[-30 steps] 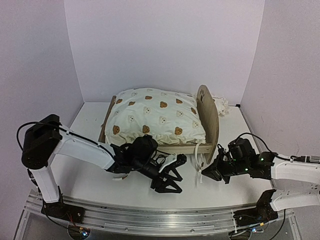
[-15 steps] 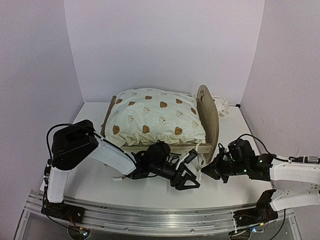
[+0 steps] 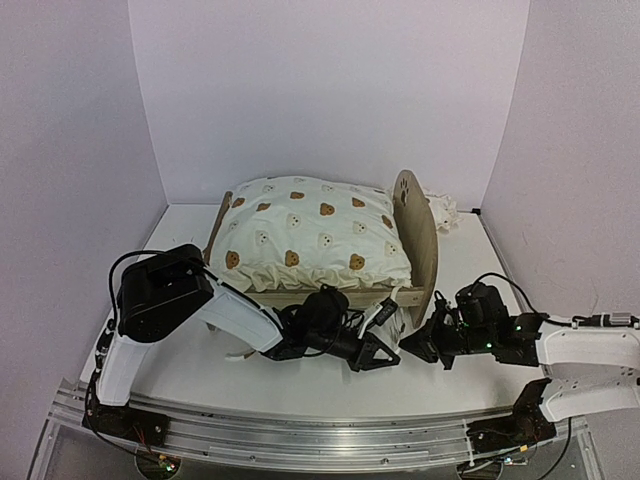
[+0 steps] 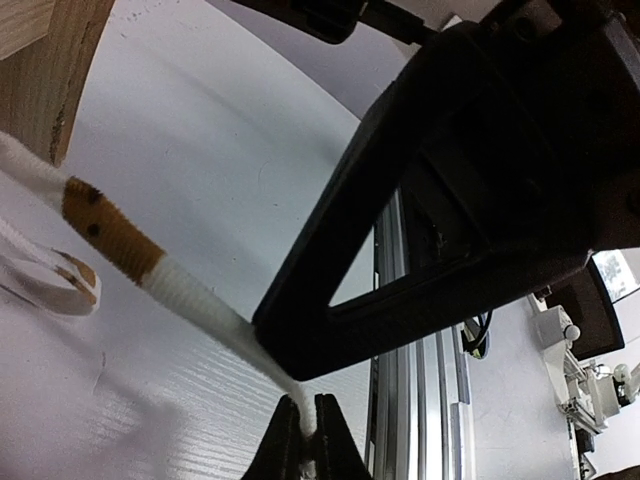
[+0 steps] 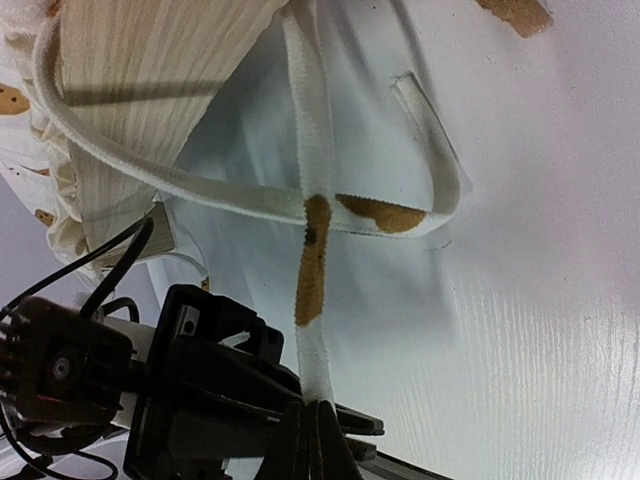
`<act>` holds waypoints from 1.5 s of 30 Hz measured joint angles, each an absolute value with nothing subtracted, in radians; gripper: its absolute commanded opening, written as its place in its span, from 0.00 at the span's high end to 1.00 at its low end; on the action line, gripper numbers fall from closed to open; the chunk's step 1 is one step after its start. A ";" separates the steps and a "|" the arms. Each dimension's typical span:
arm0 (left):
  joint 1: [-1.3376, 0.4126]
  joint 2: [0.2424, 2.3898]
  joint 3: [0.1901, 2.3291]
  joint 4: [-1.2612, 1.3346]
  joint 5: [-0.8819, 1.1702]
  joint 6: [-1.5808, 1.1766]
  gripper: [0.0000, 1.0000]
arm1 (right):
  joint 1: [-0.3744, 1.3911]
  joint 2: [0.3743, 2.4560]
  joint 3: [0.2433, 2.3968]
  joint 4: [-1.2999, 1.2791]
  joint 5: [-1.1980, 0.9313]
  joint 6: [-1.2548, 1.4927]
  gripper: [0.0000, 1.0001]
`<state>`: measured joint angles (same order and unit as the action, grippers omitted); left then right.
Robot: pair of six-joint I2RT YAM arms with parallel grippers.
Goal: Set up the pet bed
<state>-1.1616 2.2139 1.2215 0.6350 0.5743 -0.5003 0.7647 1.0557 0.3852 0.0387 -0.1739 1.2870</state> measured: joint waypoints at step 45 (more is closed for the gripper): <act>-1.068 2.114 1.242 0.297 0.564 -0.158 1.00 | 0.765 1.399 0.282 0.516 0.049 0.471 1.00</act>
<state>-1.0676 2.1142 1.2423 0.2969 0.5645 -0.1576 0.7647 1.3990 0.2818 0.5165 0.0487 0.4711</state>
